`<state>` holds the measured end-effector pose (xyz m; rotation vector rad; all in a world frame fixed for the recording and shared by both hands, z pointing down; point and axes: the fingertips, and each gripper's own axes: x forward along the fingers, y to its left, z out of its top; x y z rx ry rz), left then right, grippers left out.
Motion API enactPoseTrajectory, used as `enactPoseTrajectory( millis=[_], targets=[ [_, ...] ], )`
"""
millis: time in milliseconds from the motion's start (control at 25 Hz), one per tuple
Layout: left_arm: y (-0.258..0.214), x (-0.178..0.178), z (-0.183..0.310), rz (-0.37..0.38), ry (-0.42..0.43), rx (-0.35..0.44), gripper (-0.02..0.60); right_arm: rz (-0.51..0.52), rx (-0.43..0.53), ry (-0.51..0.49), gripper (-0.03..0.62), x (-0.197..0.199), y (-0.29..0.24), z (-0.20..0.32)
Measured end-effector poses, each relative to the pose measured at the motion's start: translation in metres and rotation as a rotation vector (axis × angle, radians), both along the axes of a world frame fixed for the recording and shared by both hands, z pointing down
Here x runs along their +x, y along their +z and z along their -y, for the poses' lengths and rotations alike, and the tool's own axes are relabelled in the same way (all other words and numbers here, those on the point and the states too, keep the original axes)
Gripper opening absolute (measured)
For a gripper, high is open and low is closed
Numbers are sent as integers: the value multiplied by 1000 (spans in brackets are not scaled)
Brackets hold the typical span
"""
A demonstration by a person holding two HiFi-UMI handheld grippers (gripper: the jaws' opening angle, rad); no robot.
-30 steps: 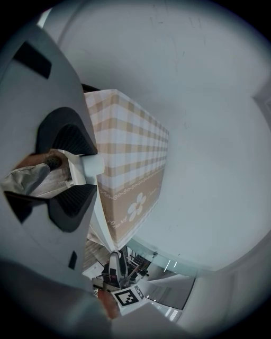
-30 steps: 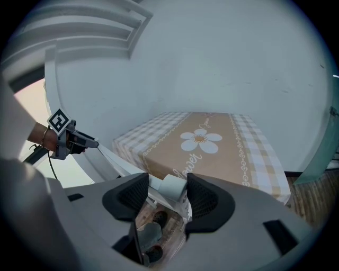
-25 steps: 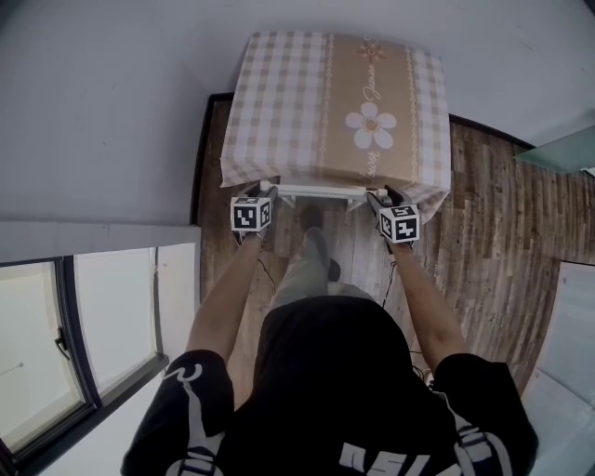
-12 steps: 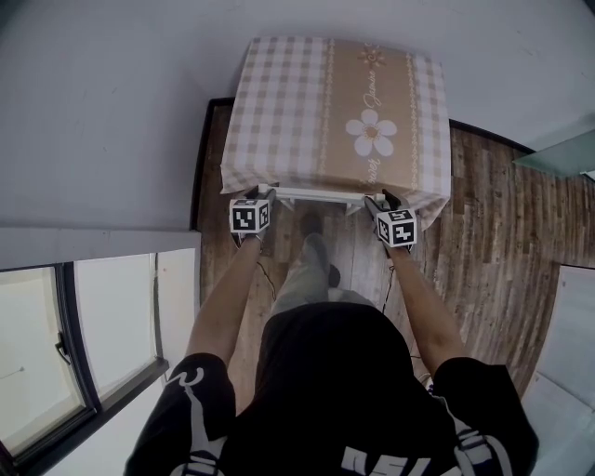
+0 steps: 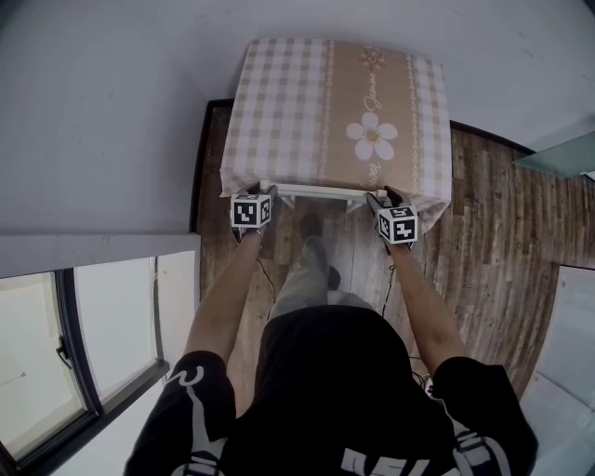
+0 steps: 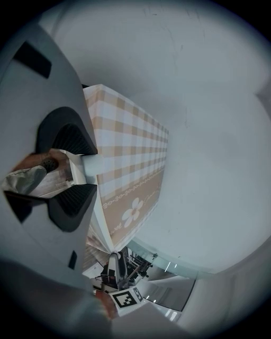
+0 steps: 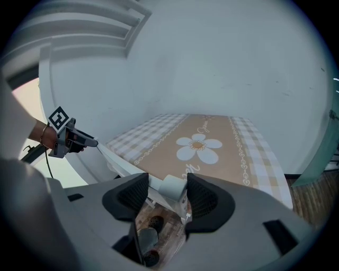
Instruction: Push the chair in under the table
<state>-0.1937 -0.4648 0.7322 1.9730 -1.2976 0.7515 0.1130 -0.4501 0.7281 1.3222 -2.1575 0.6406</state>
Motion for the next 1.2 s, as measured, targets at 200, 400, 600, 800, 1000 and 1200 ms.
enactPoseTrajectory(
  millis=[200, 400, 600, 800, 1000, 1200],
  targets=[
    [-2, 5, 17, 11, 2, -20, 184, 3, -9, 29, 242, 6, 0, 18],
    [0, 6, 21, -11, 46, -15, 190, 12, 5, 25, 242, 6, -1, 19],
    [1, 7, 20, -24, 60, -17, 192, 13, 3, 27, 242, 7, 1, 19],
    [0, 6, 19, 5, 74, -21, 192, 0, -40, 57, 241, 7, 1, 19],
    [-9, 2, 18, 68, 77, -17, 157, -33, -83, 81, 232, 9, 0, 16],
    [-26, 2, 17, 65, 76, 33, 133, -60, -82, 102, 178, 15, -8, 13]
  ],
)
